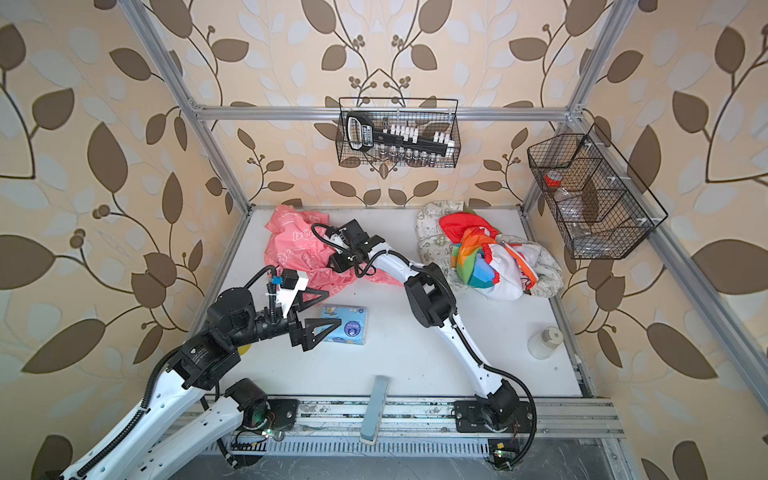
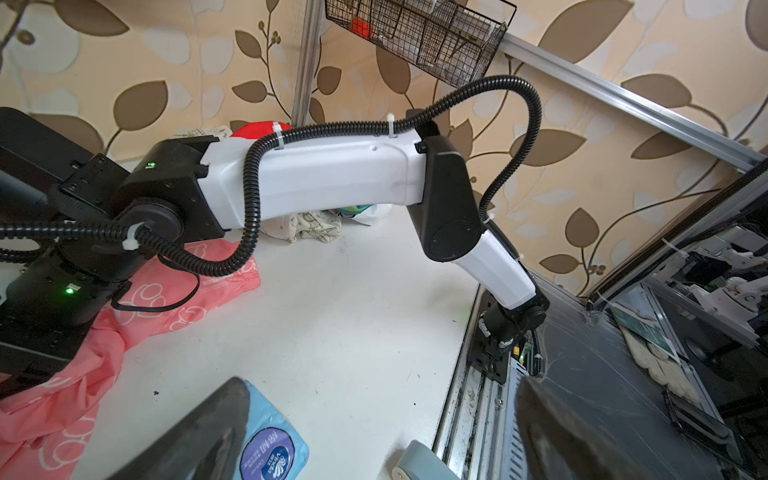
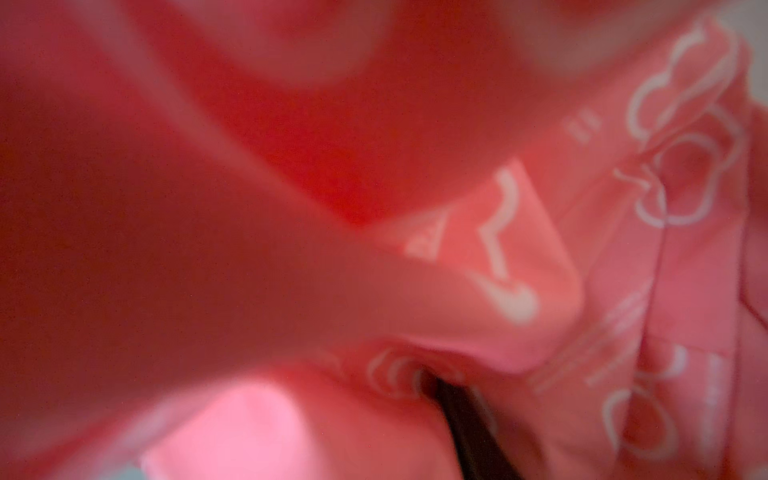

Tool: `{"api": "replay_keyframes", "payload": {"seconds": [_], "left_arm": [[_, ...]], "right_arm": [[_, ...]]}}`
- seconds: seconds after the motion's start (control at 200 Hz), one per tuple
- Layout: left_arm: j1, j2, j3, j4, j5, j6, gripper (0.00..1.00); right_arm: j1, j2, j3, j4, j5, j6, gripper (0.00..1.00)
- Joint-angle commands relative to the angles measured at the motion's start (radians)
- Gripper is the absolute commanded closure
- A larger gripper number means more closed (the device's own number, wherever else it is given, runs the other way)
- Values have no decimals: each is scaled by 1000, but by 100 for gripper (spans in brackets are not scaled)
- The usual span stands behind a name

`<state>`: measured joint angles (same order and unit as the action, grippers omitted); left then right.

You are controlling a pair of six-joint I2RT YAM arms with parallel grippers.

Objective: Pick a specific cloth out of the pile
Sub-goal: 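Lower the pink cloth onto the open table beside the left gripper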

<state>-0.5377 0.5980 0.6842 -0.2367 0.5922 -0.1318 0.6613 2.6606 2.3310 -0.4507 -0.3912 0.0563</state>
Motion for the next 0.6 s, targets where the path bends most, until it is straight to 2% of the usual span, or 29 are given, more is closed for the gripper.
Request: {"api": "replay_keyframes", "payload": {"seconds": [0.0, 0.225, 0.33, 0.445, 0.56, 0.595], "left_arm": [[-8, -3, 2, 22, -8, 26, 1], [-7, 2, -2, 29, -17, 38, 1], [-8, 0, -5, 31, -27, 38, 1], [-8, 1, -5, 36, -31, 35, 1], [-8, 4, -5, 36, -31, 35, 1], [-8, 3, -5, 36, -31, 36, 1]], "right_arm": [[18, 72, 23, -53, -45, -79, 62], [29, 84, 44, 13, -145, -124, 62], [47, 88, 49, 35, -139, -127, 61], [48, 58, 20, 69, -47, -112, 52], [47, 4, -36, 119, -26, -110, 42], [47, -14, -56, 135, -19, -108, 35]]}}
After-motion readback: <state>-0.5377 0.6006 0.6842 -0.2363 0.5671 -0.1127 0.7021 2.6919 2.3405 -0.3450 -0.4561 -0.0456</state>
